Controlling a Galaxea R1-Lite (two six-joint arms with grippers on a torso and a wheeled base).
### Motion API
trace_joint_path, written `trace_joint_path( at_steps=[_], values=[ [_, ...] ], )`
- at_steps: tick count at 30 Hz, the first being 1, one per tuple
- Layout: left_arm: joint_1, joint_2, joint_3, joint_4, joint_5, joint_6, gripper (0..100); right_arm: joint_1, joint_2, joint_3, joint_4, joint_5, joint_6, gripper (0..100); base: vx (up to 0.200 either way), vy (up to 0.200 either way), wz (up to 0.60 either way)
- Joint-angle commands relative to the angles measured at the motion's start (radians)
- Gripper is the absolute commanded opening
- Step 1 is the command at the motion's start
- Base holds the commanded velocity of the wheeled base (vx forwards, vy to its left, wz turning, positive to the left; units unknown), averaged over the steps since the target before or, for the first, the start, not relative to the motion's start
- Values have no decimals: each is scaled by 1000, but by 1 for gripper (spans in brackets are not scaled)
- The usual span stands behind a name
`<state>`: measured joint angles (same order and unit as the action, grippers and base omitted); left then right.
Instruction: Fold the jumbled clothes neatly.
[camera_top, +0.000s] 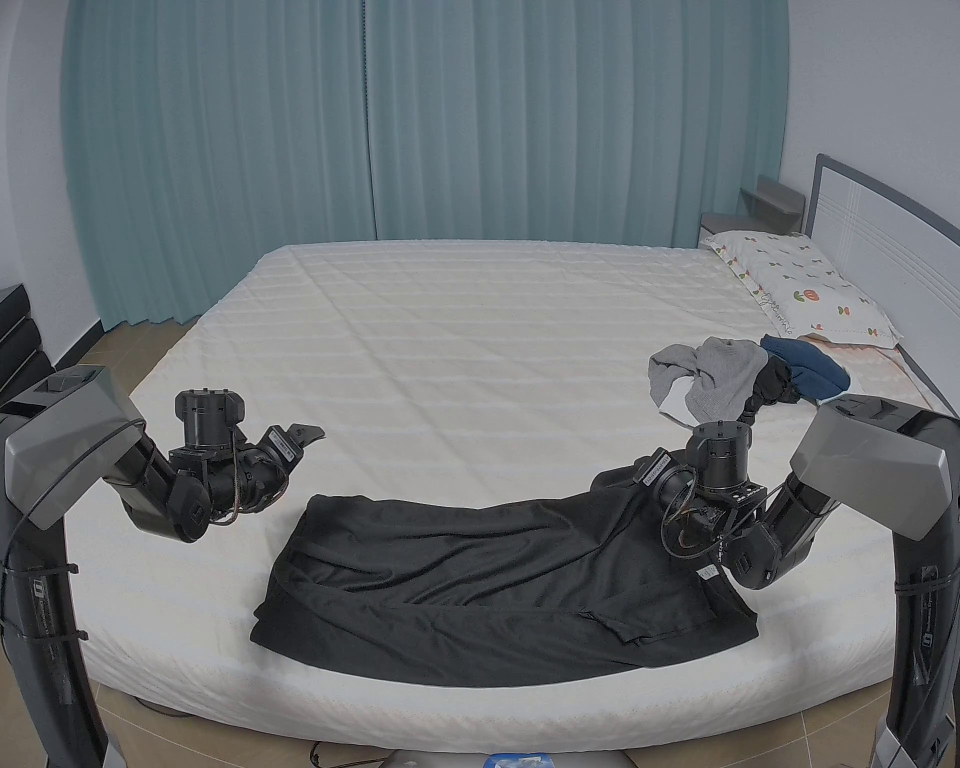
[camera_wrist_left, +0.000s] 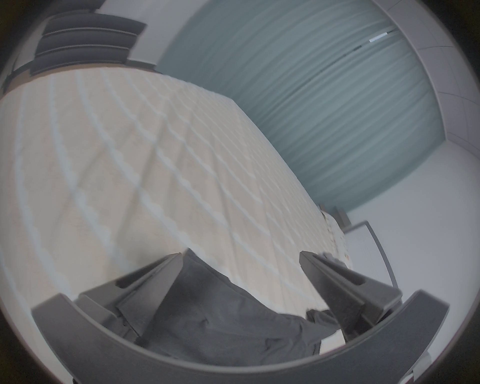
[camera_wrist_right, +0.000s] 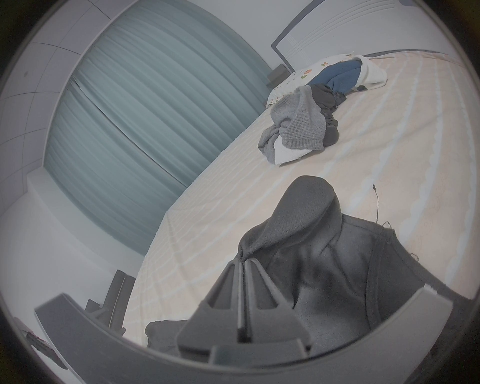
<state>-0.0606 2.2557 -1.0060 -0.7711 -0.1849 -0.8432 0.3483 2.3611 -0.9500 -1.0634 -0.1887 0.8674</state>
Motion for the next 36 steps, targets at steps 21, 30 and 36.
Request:
trace_joint_path(
  at_steps=[21, 30, 36],
  values=[
    [-19, 306, -289, 84, 64, 190, 100, 3, 3, 14, 0, 6, 41, 0, 0, 0, 0],
    [-21, 288, -266, 87, 65, 185, 0, -2, 7, 13, 0, 6, 41, 0, 0, 0, 0],
    [-13, 251, -230, 75, 64, 179, 0, -5, 7, 14, 0, 15, 44, 0, 0, 0, 0]
  ],
)
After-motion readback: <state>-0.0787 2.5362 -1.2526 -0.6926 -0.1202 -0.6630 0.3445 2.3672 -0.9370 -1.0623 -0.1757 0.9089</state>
